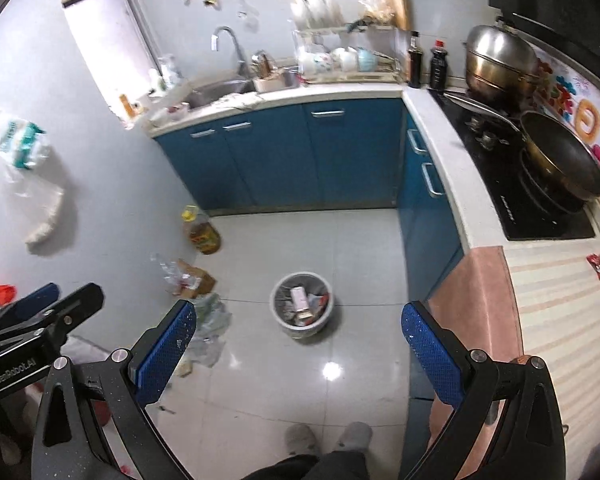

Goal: Collect trash

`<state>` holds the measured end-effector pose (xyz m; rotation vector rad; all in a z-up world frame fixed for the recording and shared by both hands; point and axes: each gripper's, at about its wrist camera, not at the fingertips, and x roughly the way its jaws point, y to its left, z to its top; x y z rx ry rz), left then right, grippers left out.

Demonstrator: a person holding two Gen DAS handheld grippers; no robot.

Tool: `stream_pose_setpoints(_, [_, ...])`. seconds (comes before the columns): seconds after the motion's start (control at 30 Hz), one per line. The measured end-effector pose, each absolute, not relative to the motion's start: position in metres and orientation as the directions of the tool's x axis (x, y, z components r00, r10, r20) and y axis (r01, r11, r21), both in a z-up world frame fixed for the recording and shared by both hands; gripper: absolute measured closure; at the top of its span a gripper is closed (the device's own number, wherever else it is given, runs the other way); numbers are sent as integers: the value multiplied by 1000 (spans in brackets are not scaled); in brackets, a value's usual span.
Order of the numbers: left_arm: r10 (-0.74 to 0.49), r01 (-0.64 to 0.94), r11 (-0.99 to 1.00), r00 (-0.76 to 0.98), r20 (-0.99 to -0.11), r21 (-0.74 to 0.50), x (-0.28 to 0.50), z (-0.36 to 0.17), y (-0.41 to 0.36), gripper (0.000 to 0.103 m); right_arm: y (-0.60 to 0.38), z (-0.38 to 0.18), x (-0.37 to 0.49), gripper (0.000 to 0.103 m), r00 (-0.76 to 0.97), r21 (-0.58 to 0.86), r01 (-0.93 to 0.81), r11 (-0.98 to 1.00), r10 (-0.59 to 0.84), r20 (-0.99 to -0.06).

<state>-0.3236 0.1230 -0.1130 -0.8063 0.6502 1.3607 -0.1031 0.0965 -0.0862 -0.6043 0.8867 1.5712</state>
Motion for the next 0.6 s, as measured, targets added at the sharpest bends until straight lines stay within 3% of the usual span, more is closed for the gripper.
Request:
stream_pose_setpoints(0.07, [582, -986, 40, 157, -798, -165, -322, -106, 119, 0, 93, -75, -98, 0, -222, 226, -972, -67, 579, -785])
stream_pose_setpoints(0.6, [558, -958, 97, 277, -782, -270, -324, -87, 93, 0, 70, -49, -84, 0, -380, 338, -924, -180, 529, -759])
